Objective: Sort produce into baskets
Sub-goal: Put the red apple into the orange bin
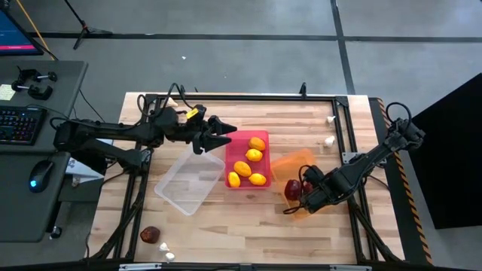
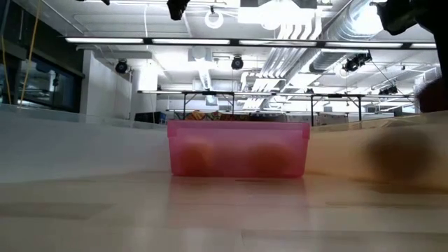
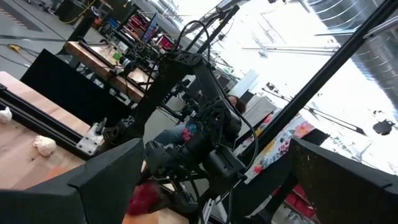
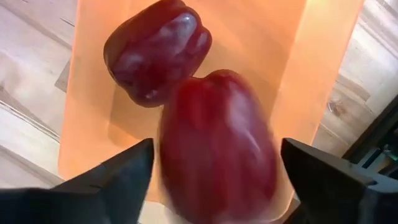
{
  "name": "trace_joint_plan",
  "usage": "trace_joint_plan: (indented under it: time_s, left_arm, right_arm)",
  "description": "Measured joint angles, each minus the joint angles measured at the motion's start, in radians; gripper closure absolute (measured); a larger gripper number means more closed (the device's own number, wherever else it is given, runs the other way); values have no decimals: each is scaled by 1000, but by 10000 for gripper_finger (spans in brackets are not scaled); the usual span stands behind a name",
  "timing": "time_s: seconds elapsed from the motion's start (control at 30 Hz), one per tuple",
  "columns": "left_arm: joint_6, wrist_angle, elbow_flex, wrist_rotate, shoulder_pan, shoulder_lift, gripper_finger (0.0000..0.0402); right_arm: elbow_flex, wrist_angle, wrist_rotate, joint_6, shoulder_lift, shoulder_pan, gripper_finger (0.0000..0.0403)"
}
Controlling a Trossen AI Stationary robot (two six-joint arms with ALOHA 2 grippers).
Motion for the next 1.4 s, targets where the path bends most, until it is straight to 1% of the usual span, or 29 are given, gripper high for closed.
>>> trace_joint_plan:
  time_s: [0.1,0.17,0.33,0.43,0.5,0.6,0.67,0.73,0.83,0.87,0.93,1.1,1.2,1.27,1.4]
  left_arm:
    - [15,0,0,0,0,0,14]
    - [17,0,0,0,0,0,14]
    - [9,-1,1,0,5,0,14]
    - [-39,-44,42,4,32,0,14]
    - [-40,-188,114,4,72,-1,14]
    - [66,-569,253,-15,158,6,14]
    - [153,-832,344,-77,221,25,14]
    - [247,-1087,402,-174,297,42,14]
    - [342,-1371,409,-336,417,66,14]
    - [360,-1446,393,-368,461,73,14]
    - [380,-1546,340,-387,544,80,14]
    - [411,-1549,183,-389,670,80,14]
    - [412,-1471,107,-397,712,80,14]
    - [420,-1449,68,-417,739,80,14]
    - [430,-1404,30,-457,796,103,14]
  right_arm:
    - [0,-12,0,2,0,0,22]
    - [0,-22,0,11,0,0,9]
    - [0,-22,-19,22,0,0,20]
    - [0,-19,-24,63,-2,0,22]
    - [0,-19,-24,103,-4,0,22]
    - [0,-17,-21,158,-4,-2,22]
    - [0,-15,-20,180,-4,-4,22]
    - [0,-15,-20,184,-4,-7,22]
    - [0,-9,-14,184,-4,-7,22]
    - [0,-4,-8,185,-4,-7,22]
    - [0,10,10,184,-4,-7,22]
    - [0,54,117,184,-4,-13,22]
    - [1,72,140,180,-4,-29,22]
    - [1,84,152,176,-4,-41,22]
    - [1,100,172,174,-4,-57,22]
